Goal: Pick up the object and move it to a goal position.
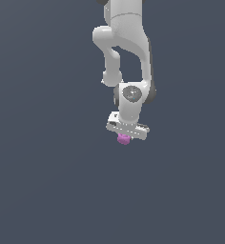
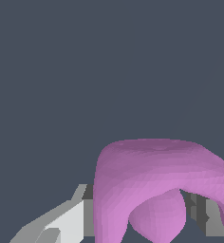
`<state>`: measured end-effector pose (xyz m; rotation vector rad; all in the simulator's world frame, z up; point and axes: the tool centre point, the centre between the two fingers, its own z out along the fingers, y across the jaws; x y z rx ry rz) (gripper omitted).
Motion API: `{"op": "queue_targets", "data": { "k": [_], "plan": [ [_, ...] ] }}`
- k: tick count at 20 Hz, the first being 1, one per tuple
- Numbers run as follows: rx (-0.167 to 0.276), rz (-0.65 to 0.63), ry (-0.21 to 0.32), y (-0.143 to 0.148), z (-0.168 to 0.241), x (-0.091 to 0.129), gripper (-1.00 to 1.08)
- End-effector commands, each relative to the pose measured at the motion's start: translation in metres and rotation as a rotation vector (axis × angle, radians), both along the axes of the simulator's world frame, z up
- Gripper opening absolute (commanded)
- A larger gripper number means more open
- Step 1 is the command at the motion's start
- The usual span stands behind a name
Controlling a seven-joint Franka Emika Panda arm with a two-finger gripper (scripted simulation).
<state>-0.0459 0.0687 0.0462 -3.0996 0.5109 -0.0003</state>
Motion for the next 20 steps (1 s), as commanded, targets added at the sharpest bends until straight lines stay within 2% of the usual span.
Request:
{"op": "queue_targets", "data": {
  "k": [1, 11, 20],
  "plan": [
    [0.000, 0.000, 0.000, 0.007, 0.001, -0.019, -1.00],
    [0.000, 0.000, 0.000, 0.029, 0.005, -0.075, -1.00],
    [0.000, 0.000, 0.000, 0.037, 0.006, -0.092, -1.00]
  ]
}}
